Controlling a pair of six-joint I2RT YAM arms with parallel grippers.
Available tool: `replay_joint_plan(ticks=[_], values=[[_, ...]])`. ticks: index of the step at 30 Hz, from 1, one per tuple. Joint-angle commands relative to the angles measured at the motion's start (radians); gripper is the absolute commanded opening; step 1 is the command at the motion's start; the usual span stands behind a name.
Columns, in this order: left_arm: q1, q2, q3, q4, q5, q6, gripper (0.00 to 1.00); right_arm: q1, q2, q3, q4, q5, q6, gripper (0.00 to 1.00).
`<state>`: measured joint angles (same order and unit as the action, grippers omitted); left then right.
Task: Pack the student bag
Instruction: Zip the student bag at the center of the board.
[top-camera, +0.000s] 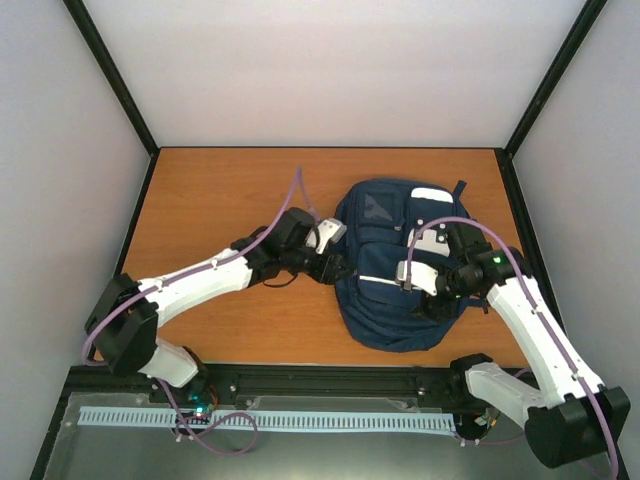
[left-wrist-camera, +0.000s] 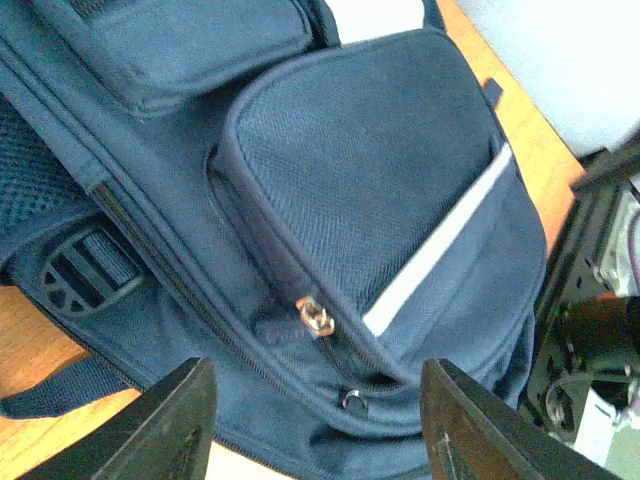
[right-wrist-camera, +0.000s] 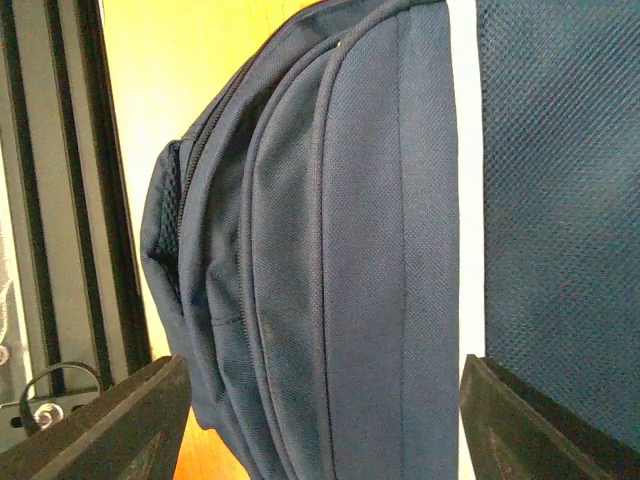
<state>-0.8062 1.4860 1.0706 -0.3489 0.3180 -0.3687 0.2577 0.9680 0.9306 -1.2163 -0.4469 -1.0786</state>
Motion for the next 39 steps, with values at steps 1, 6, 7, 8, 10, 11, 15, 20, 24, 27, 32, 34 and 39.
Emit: replay_joint_plan(ticks=[1, 6, 7, 8, 10, 11, 15, 20, 24, 27, 32, 34, 39], values=[[0.067, -0.092, -0.191, 0.367, 0.21, 0.136, 0.59, -0.004, 0.086, 0.042, -0.039, -0.027, -0.005, 0.72], [0.073, -0.043, -0.178, 0.337, 0.279, 0.259, 0.6, -0.009, 0.21, 0.059, 0.023, 0.008, 0.061, 0.66], [0.073, -0.017, -0.161, 0.299, 0.279, 0.29, 0.6, -0.012, 0.23, 0.061, 0.035, 0.017, 0.071, 0.65], [0.074, 0.007, -0.146, 0.271, 0.274, 0.321, 0.6, -0.013, 0.247, 0.062, 0.044, 0.024, 0.078, 0.63], [0.075, 0.061, -0.12, 0.238, 0.27, 0.37, 0.58, -0.033, 0.277, 0.067, 0.06, 0.03, 0.09, 0.62], [0.075, 0.089, -0.109, 0.233, 0.268, 0.39, 0.57, -0.045, 0.289, 0.07, 0.066, 0.032, 0.096, 0.61], [0.075, 0.147, -0.081, 0.246, 0.258, 0.457, 0.52, -0.07, 0.338, 0.073, 0.091, 0.052, 0.118, 0.59], [0.075, 0.217, -0.044, 0.298, 0.323, 0.477, 0.45, -0.09, 0.391, 0.068, 0.13, 0.084, 0.149, 0.59], [0.074, 0.276, -0.004, 0.276, 0.357, 0.499, 0.35, -0.098, 0.418, 0.073, 0.143, 0.089, 0.164, 0.59], [0.072, 0.281, -0.016, 0.284, 0.361, 0.508, 0.31, -0.1, 0.435, 0.074, 0.155, 0.088, 0.174, 0.59], [0.07, 0.246, -0.049, 0.272, 0.331, 0.512, 0.21, -0.102, 0.469, 0.072, 0.187, 0.097, 0.193, 0.58], [0.07, 0.227, -0.063, 0.265, 0.317, 0.491, 0.16, -0.103, 0.478, 0.074, 0.203, 0.106, 0.207, 0.57], [0.058, 0.179, -0.113, 0.248, 0.292, 0.454, 0.09, -0.104, 0.488, 0.075, 0.237, 0.124, 0.233, 0.55]])
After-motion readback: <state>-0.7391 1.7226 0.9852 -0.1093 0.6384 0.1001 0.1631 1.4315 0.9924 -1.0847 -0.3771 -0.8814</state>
